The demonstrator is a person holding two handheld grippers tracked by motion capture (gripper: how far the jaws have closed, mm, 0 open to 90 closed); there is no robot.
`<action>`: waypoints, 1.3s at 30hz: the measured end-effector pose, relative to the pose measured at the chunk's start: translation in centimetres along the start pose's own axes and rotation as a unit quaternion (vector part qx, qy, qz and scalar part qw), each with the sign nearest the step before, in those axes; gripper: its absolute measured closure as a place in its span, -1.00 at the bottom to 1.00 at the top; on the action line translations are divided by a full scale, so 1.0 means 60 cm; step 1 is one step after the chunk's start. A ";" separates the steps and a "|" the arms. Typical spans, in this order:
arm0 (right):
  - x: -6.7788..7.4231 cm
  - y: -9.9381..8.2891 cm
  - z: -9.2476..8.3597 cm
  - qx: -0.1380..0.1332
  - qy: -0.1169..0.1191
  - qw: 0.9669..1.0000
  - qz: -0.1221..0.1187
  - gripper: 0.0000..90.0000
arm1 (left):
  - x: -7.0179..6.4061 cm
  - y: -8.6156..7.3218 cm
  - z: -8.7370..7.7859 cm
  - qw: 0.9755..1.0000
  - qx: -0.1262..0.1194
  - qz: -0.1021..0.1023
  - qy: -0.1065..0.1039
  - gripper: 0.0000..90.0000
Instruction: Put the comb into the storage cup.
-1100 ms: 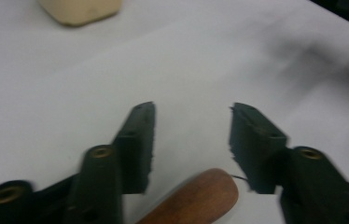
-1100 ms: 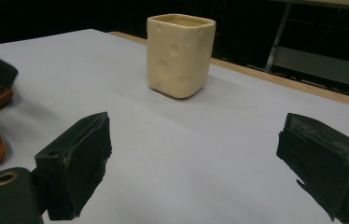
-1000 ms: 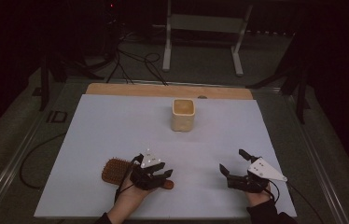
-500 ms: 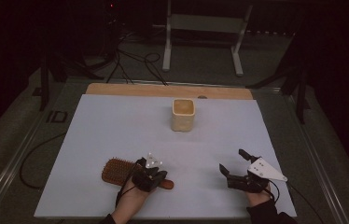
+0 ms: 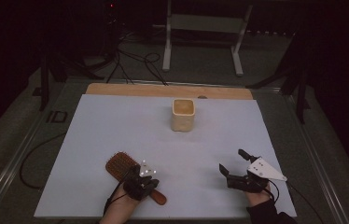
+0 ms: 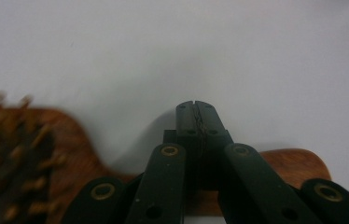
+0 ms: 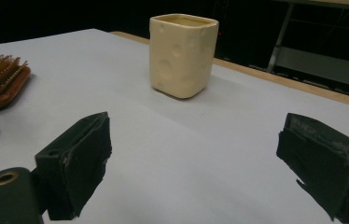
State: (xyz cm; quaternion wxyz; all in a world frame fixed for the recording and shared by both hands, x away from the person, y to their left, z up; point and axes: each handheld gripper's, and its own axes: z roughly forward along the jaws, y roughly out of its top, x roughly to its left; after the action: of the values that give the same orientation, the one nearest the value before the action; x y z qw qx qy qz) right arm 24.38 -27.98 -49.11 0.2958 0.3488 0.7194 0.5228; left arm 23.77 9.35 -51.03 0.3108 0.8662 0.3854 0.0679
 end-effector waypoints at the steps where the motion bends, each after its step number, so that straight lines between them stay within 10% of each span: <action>1: 0.000 0.000 0.000 0.000 -0.001 1.000 0.001 -0.80 | 0.002 -0.003 -0.004 1.000 0.003 -0.002 0.000 1.00; 39: 0.000 -0.001 0.004 0.002 0.001 1.000 0.003 -0.80 | 0.111 -0.073 -0.097 0.995 0.082 0.003 0.050 1.00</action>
State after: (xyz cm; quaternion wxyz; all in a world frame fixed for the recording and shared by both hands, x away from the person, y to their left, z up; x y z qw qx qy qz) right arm 24.53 -27.86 -49.22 0.2927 0.3509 0.7200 0.5223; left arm 23.58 19.13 -49.76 0.2189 0.8853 0.4023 0.0801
